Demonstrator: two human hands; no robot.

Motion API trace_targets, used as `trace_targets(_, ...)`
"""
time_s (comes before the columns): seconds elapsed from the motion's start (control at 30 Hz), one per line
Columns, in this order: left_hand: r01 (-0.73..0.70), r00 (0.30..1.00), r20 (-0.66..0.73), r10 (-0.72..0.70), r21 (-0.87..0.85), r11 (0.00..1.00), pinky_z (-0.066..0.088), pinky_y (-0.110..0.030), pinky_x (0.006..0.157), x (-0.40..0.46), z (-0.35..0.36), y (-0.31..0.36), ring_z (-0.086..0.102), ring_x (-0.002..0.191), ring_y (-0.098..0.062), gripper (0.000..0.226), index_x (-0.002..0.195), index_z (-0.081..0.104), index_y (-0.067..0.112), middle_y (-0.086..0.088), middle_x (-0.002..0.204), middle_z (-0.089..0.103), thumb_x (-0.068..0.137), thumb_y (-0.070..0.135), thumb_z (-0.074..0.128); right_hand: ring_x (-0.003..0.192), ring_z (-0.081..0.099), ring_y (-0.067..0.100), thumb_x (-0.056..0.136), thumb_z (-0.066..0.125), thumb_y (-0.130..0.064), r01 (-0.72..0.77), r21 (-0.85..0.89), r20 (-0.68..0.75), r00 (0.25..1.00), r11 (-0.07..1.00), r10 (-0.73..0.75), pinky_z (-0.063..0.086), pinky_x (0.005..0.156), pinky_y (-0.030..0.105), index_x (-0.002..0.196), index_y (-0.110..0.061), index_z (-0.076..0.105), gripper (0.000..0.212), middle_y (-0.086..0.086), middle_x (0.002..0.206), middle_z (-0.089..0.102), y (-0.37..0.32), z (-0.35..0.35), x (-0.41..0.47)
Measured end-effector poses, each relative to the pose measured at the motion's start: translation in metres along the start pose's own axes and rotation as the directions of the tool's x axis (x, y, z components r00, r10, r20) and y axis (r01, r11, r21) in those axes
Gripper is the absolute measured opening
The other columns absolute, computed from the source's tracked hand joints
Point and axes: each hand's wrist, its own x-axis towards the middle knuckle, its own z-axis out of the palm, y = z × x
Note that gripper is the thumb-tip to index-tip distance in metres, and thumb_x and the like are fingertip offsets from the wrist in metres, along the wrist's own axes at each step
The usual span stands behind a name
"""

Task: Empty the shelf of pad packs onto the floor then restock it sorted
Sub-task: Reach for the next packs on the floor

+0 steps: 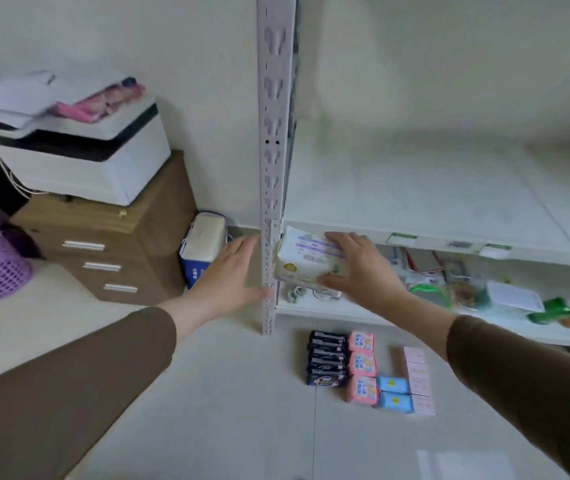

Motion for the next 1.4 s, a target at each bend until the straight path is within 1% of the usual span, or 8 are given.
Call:
trace_targets(0.23,-0.129,0.984,-0.110,0.138,0.084,0.988,0.021,-0.038,0.120,-0.005,-0.131,0.120,0.014,0.148,-0.014,0.108,0.155,0.013,0.025,0.007,0.160,0.017,0.074,0.051,0.079,0.116,0.048,0.020,0.070,0.084,-0.040,0.051,0.001,-0.201,0.978,0.999,-0.050,0.041,0.089,0.031,0.137,-0.020,0.046,0.079,-0.001,0.129,0.058,-0.049,-0.162,-0.019)
trace_targets(0.47,-0.267,0.934,-0.203,0.294,0.153,0.952,0.019,-0.032,0.118,0.006,-0.225,0.221,0.013,0.148,-0.013,0.110,0.155,0.012,0.025,0.008,0.161,0.015,0.073,0.055,0.078,0.102,0.057,0.019,0.070,0.085,-0.039,0.048,0.074,-0.316,0.949,0.996,-0.022,0.049,0.081,0.037,0.124,-0.026,0.051,0.065,-0.007,0.113,0.061,-0.074,-0.297,-0.034)
trace_targets(0.57,-0.297,0.912,-0.235,0.335,0.183,0.937,0.019,-0.034,0.119,0.015,-0.252,0.255,0.013,0.148,-0.014,0.111,0.155,0.014,0.023,0.008,0.160,0.016,0.072,0.058,0.078,0.092,0.060,0.015,0.069,0.086,-0.039,0.048,0.102,-0.333,0.943,0.994,-0.012,0.046,0.065,0.027,0.122,-0.029,0.052,0.064,-0.006,0.111,0.063,-0.079,-0.345,-0.033)
trace_targets(0.67,-0.325,0.888,-0.268,0.373,0.208,0.923,0.023,-0.035,0.118,0.028,-0.273,0.285,0.015,0.147,-0.013,0.109,0.155,0.016,0.024,0.010,0.158,0.019,0.072,0.058,0.078,0.090,0.061,0.011,0.069,0.086,-0.039,0.086,0.102,-0.358,0.933,0.991,-0.044,0.046,0.067,0.025,0.118,-0.029,0.054,0.060,-0.010,0.106,0.065,-0.084,-0.388,-0.024)
trace_targets(1.0,-0.242,0.879,-0.358,0.315,0.234,0.942,0.021,-0.034,0.115,0.102,-0.315,0.352,0.016,0.147,-0.014,0.112,0.156,0.012,0.023,0.004,0.159,0.019,0.072,0.057,0.078,0.095,0.064,0.015,0.068,0.088,-0.032,0.193,0.098,-0.336,0.930,0.976,-0.150,0.050,0.075,0.025,0.118,-0.026,0.062,0.057,-0.005,0.106,0.067,-0.063,-0.494,0.052)
trace_targets(1.1,-0.188,0.889,-0.381,0.253,0.198,0.962,0.024,-0.038,0.118,0.125,-0.324,0.359,0.019,0.146,-0.017,0.114,0.156,0.012,0.023,0.000,0.158,0.023,0.070,0.057,0.079,0.096,0.063,0.016,0.067,0.089,-0.035,0.221,0.086,-0.332,0.926,0.971,-0.181,0.054,0.085,0.035,0.117,-0.025,0.065,0.056,-0.004,0.106,0.064,-0.053,-0.508,0.083)
trace_targets(1.27,-0.123,0.897,-0.396,0.196,0.201,0.972,0.021,-0.036,0.117,0.152,-0.335,0.358,0.017,0.148,-0.018,0.113,0.156,0.012,0.021,-0.003,0.160,0.021,0.072,0.054,0.080,0.091,0.064,0.014,0.068,0.088,-0.037,0.260,0.066,-0.304,0.925,0.963,-0.229,0.054,0.074,0.031,0.112,-0.023,0.068,0.050,-0.007,0.099,0.064,-0.053,-0.522,0.131)
trace_targets(1.4,-0.085,0.899,-0.406,0.163,0.202,0.976,0.022,-0.036,0.116,0.171,-0.344,0.347,0.017,0.148,-0.019,0.113,0.156,0.011,0.021,-0.004,0.161,0.020,0.073,0.056,0.079,0.094,0.062,0.017,0.072,0.086,-0.032,0.239,0.076,-0.240,0.947,0.968,-0.215,0.055,0.081,0.035,0.115,-0.020,0.067,0.048,-0.004,0.103,0.061,-0.059,-0.520,0.167)
